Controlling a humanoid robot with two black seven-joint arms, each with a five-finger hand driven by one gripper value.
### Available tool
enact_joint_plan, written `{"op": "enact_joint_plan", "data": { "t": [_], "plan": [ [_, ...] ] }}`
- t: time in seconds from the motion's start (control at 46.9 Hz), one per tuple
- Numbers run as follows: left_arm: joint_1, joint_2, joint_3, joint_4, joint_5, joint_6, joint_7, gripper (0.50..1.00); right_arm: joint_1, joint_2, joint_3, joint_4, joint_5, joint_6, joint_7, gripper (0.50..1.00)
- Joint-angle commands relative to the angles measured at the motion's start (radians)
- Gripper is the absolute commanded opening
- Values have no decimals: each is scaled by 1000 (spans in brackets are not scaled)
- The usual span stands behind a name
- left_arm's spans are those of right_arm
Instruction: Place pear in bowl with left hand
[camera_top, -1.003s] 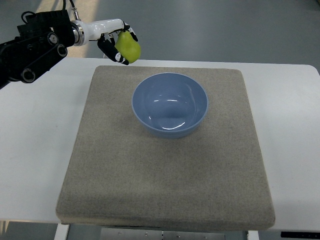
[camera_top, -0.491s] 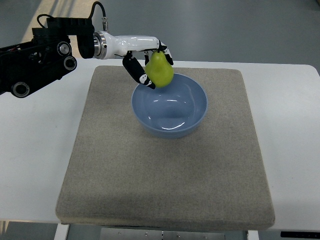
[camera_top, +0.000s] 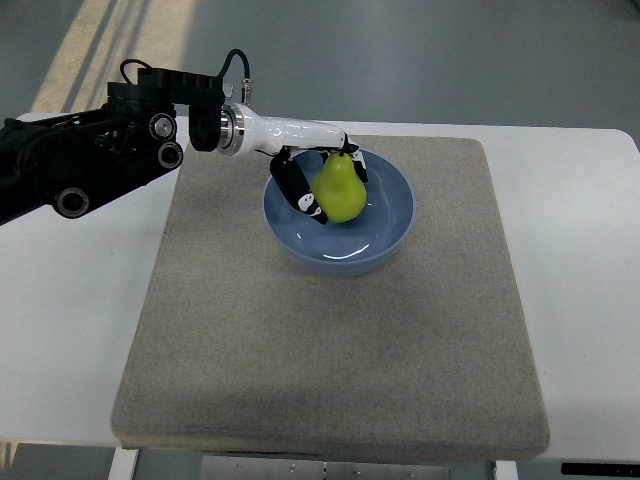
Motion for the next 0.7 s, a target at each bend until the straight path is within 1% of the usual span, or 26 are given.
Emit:
{"op": "enact_joint_plan", "data": {
  "t": [0.0, 0.021, 0.192, 0.32, 0.448, 0.576, 0.683],
  "plan": [
    [-8, -1, -2, 4, -12, 2, 0, 983, 0, 0, 0, 0, 0, 0, 0, 926],
    [-10, 1, -3, 5, -15, 3, 0, 990, 0, 0, 0, 0, 0, 0, 0, 926],
    [-14, 12, -22, 19, -71, 11, 0, 994, 0, 0, 0, 0, 0, 0, 0, 924],
    [-22, 16, -68, 54, -260, 9, 0, 994, 0, 0, 0, 0, 0, 0, 0, 926],
    [-48, 53, -122, 102, -470, 5, 0, 994, 0, 0, 0, 0, 0, 0, 0, 926],
    [-39, 94, -158, 139, -633, 9, 6, 994, 0, 0, 0, 0, 0, 0, 0, 926],
    [-17, 108, -174, 191, -736, 11, 15, 994, 0, 0, 0, 0, 0, 0, 0, 926]
  ]
}}
